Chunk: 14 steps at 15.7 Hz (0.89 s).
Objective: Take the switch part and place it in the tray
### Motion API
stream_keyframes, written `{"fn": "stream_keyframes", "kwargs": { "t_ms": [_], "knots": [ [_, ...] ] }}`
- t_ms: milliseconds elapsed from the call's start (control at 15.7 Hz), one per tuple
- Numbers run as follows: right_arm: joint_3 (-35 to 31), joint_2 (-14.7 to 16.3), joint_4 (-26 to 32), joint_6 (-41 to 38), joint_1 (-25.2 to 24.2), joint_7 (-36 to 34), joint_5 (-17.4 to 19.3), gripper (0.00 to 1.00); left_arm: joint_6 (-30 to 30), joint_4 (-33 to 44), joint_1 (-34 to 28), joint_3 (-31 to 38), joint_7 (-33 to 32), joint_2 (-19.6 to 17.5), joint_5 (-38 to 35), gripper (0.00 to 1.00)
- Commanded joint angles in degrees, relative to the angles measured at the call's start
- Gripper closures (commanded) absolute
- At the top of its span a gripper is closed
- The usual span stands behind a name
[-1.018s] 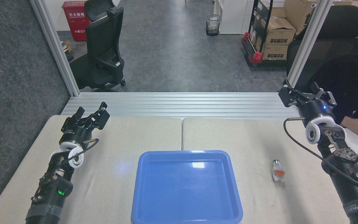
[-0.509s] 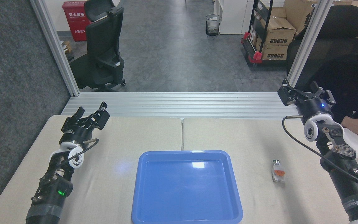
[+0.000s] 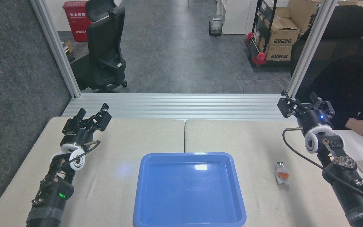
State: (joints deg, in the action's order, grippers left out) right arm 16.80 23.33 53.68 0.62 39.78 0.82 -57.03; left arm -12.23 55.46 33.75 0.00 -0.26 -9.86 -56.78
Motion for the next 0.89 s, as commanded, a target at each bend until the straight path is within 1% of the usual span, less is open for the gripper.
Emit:
{"fn": "stream_keyframes", "kwargs": {
  "t_ms": [0,191,382,573,827],
  "knots": [
    [-0.1,0.05,4.24,0.52,-2.6,0.06,-0.28,0.0,0.01,0.0,0.0,-1.32,0.0,0.02,0.0,0.0],
    [-0.19,0.58,4.24,0.53,-2.17,0.15,-0.37,0.0,0.01,0.0,0.0,-1.32,0.0,0.02,0.0,0.0],
    [-0.28,-0.03,4.41,0.53,-2.16,0.15,-0.28,0.0,0.01,0.0,0.0,-1.32,0.0,0.02,0.0,0.0],
    [-0.28,0.23,4.32,0.53,-2.16,0.14,-0.37,0.0,0.01,0.0,0.0,-1.32,0.0,0.02,0.0,0.0],
    [-0.11,0.4,4.24,0.53,-0.06,0.15,-0.37,0.0,0.01,0.0,0.0,-1.32,0.0,0.02,0.0,0.0]
  ]
}}
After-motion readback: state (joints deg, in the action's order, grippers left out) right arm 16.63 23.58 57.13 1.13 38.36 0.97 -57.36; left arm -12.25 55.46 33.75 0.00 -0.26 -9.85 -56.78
